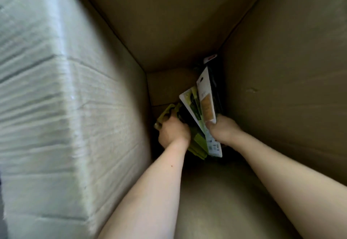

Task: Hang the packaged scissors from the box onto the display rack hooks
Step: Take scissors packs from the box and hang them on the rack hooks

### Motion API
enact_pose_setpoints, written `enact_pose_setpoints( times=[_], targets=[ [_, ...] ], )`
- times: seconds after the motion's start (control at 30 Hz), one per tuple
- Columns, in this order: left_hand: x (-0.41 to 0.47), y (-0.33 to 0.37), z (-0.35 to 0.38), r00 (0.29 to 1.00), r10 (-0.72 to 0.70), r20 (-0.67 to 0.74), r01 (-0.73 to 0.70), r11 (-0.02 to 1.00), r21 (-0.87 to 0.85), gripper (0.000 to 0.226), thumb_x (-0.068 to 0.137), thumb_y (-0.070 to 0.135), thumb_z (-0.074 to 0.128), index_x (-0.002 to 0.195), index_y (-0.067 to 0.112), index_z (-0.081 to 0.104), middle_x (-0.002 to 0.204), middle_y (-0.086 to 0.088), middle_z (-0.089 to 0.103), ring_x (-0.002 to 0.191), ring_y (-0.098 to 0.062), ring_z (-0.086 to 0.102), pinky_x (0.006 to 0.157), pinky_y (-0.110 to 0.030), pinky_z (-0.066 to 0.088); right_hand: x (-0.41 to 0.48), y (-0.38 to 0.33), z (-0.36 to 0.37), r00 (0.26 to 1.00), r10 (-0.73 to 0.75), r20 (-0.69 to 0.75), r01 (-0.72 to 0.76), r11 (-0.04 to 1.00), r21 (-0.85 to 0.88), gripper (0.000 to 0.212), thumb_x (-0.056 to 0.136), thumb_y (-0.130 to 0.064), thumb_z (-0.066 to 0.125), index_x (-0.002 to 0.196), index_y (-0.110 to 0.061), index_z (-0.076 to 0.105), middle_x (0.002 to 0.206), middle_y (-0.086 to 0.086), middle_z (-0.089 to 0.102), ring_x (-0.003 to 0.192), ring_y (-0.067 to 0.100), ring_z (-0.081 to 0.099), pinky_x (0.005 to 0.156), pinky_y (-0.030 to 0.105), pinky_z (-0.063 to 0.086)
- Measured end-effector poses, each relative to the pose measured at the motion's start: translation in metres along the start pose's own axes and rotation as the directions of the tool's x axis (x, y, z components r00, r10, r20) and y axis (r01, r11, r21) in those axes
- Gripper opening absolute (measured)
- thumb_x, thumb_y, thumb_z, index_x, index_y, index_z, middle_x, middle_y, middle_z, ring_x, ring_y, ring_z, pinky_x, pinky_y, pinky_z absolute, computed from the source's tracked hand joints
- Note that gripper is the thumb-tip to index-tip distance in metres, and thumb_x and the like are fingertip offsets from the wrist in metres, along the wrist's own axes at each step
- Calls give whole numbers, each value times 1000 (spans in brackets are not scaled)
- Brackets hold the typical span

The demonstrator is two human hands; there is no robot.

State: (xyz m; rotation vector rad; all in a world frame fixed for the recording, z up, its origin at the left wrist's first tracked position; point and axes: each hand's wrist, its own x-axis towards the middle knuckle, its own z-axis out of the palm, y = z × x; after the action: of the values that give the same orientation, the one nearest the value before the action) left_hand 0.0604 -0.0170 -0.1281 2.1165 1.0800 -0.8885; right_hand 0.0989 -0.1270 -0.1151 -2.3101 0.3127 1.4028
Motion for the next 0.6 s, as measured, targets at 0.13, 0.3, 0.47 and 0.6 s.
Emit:
enact_pose_setpoints(
  times=[0.13,0.3,0.47,0.6],
  targets=[
    [-6,3,-1,998,8,54,-8,1000,-12,45,94,28,47,137,20,40,146,-8,29,133,-31,27,98,-41,38,-14,1,-1,999,-4,45,4,1000,4,40,98,-27,38,135,-10,39,133,14,50,113,29,55,88,33,46],
    [12,-7,3,999,43,-1,-42,991,-130,62,92,23,50,146,19,18,152,-7,21,138,-30,23,108,-43,31,-8,9,-4,999,-28,36,29,999,-36,41,98,-28,37,135,-9,39,135,15,48,118,30,52,95,35,45],
    [39,-17,22,993,-6,115,12,999,-53,60,90,30,51,141,9,29,146,-14,33,133,-31,34,103,-36,37,10,15,8,999,-52,-17,50,995,-81,40,99,-29,36,133,-8,40,135,15,48,120,31,50,96,37,44],
    [43,-8,33,993,-89,82,93,995,-46,69,89,34,53,144,10,19,152,-14,11,139,-35,11,109,-42,24,20,21,10,999,-51,16,52,995,-84,40,98,-31,37,132,-10,43,135,15,50,119,31,52,97,40,44]
  ],
)
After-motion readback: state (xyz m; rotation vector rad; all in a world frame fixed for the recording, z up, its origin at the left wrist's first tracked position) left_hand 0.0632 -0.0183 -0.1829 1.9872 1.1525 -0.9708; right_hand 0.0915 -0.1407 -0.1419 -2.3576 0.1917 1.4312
